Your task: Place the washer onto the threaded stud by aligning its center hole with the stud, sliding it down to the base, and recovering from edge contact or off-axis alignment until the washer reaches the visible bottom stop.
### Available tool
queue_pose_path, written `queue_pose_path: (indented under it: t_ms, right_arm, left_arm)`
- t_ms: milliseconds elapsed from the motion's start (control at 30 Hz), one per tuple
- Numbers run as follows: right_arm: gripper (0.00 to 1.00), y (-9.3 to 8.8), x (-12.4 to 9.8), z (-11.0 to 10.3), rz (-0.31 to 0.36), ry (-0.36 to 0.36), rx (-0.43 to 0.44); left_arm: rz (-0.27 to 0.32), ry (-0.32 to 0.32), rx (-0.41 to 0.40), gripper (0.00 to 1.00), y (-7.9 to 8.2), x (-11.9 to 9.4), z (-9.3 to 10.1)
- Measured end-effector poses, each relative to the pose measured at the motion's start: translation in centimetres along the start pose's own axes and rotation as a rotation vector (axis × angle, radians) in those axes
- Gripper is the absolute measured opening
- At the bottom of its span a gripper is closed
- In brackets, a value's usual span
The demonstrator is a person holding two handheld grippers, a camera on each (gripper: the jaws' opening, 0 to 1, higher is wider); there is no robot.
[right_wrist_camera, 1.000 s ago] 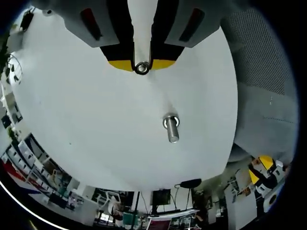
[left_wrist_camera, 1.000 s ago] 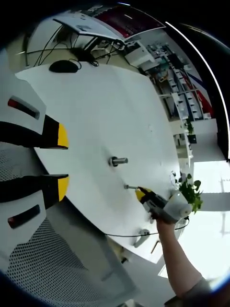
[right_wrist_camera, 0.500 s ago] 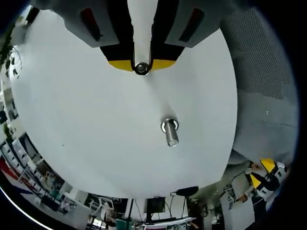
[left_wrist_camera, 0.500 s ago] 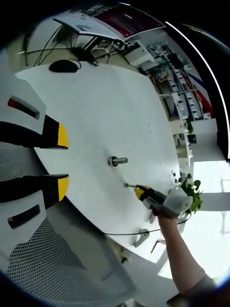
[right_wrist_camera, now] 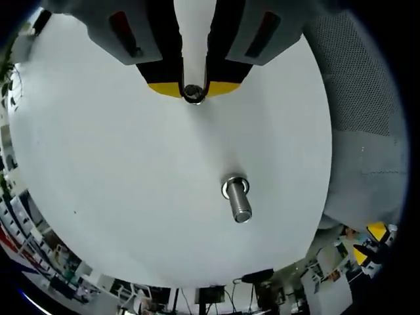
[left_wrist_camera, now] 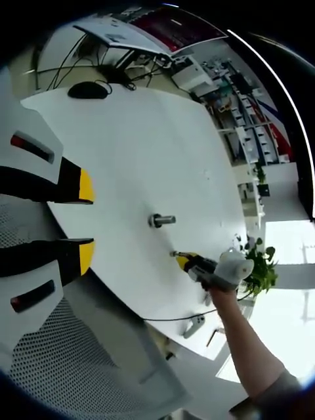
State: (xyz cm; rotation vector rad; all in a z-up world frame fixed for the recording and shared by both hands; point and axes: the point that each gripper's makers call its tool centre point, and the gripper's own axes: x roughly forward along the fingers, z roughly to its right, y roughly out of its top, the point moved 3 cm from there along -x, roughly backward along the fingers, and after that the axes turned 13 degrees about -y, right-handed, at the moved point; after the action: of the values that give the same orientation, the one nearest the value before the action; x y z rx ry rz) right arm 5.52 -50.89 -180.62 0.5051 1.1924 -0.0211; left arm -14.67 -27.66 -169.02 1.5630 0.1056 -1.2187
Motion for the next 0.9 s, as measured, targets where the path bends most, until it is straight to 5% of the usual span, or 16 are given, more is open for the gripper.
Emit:
queue_pose_path:
  t_ms: [500, 733, 900]
  right_arm:
    - [0.21, -0.6, -0.4, 0.3, 0.104, -0.037, 0.101]
    - [0.23, -1.4, -4.4, 0.2, 0.236, -0.118, 0.216]
    - [0.23, -1.1, -9.0, -0.2, 0.368, -0.155, 0.37]
  left_arm:
    - [-0.037, -0.015, -0.004, 0.18, -0.5, 0.4, 0.1]
    - [-0.032, -0.022, -0.007, 0.18, -0.4, 0.3, 0.1]
    - [0.029, 0.012, -0.044, 0.2, 0.3, -0.3, -0.5]
